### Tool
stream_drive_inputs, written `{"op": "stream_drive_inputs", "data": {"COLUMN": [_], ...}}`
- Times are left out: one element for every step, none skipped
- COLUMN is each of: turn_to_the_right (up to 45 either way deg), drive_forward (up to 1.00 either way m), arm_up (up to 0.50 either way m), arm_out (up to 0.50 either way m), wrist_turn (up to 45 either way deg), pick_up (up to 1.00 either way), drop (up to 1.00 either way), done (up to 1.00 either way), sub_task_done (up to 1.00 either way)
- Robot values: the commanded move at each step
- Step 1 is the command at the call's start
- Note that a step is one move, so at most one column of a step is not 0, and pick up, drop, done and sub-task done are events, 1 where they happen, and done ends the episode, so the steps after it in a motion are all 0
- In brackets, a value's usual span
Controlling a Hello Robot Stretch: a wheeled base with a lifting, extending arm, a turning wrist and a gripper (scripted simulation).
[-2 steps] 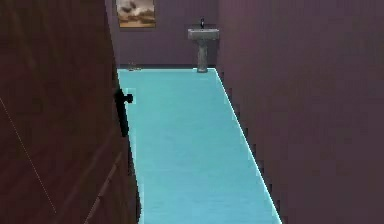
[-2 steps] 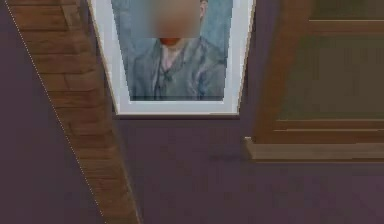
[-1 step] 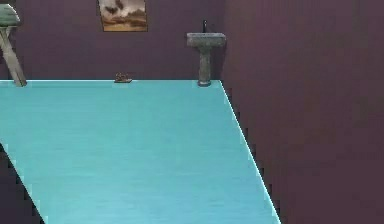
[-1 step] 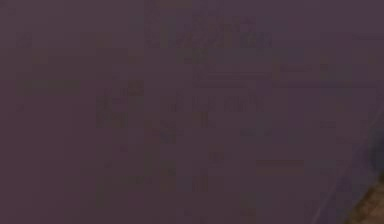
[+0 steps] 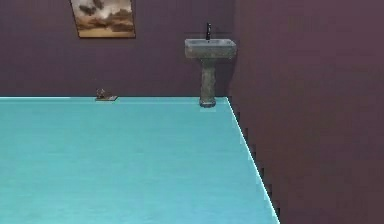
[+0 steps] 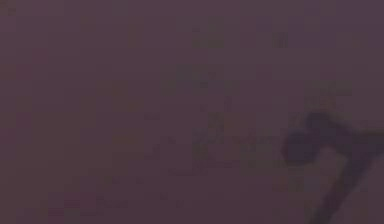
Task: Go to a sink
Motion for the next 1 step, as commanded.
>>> {"op": "stream_drive_inputs", "data": {"turn_to_the_right": [0.0], "drive_forward": [1.0], "arm_up": [0.0], "arm_out": [0.0], "wrist_turn": [0.0], "pick_up": [0.0], "drop": [0.0], "done": [0.0], "sub_task_done": [0.0]}}
